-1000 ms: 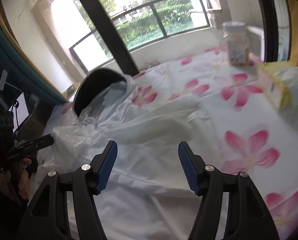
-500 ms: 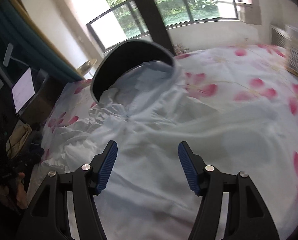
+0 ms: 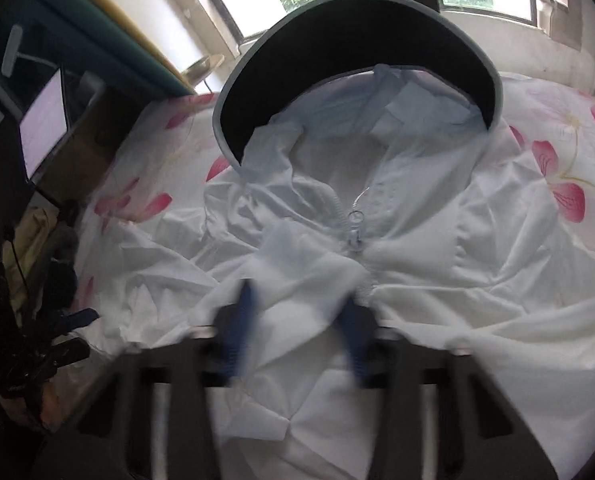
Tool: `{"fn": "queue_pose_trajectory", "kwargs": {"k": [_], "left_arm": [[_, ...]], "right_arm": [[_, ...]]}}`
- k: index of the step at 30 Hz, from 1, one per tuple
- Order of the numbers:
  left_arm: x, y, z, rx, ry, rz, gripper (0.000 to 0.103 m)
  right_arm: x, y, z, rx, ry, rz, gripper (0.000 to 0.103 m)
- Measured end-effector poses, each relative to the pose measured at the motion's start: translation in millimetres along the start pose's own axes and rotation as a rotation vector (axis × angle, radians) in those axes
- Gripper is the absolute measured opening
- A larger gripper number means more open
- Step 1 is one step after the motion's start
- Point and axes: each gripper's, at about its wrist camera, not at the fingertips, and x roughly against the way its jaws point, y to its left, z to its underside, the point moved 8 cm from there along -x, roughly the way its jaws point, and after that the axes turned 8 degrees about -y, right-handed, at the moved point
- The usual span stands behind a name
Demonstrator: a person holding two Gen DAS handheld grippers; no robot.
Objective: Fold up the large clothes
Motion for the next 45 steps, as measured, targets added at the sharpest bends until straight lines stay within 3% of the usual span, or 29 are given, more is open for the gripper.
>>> {"fn": "queue_pose_trajectory", "kwargs": {"k": [1,2,10,18,24,30,31,33,34,35,41,45], "left_arm": [[-1,0,1,-0.002,0.003,0.001,0.054],[-2,0,1,-0.003,0.008,0.004,0.054],[-8,-9,6,-0.036,0.039,-0.003,0.054],[-17,-15,19,-0.059,0.077,-0.045,0.054],[-15,-29,26,-0.101,0.101,-0.066,0.054],[-7,-55,13,-0.144,0.048,-0.047,0.054],[-8,-63,10,-0.156,0.041,-0.034,0.054],[-11,-76,7,-0.184,0.04,-0.015,0.054],[-15,-83,7,-0.198,0.044,-0.006,0.054],[-20,-89,8,-0.208,0.051,0.0,0.054],[-42,-106,19,-0.216,0.101,0.019,0.054],[-45,-102,20,-0.202,0.107,0.004,0.054]], "right_arm": [[0,2,-2,0.006,-0.005,-0.007,0.006],[2,3,-3,0.004,-0.013,-0.017,0.005],[66,-13,-32,0.029,-0.207,0.065,0.004],[150,-60,-24,-0.055,-0.357,0.163,0.004],[178,-97,10,-0.129,-0.381,0.205,0.004],[174,-135,44,-0.203,-0.323,0.241,0.005],[174,-138,47,-0.207,-0.318,0.245,0.009],[176,-142,52,-0.216,-0.321,0.252,0.037],[179,-144,54,-0.225,-0.324,0.255,0.068],[182,-148,56,-0.242,-0.327,0.26,0.078],[199,-147,54,-0.244,-0.369,0.237,0.078],[188,-128,43,-0.184,-0.336,0.219,0.077]]}}
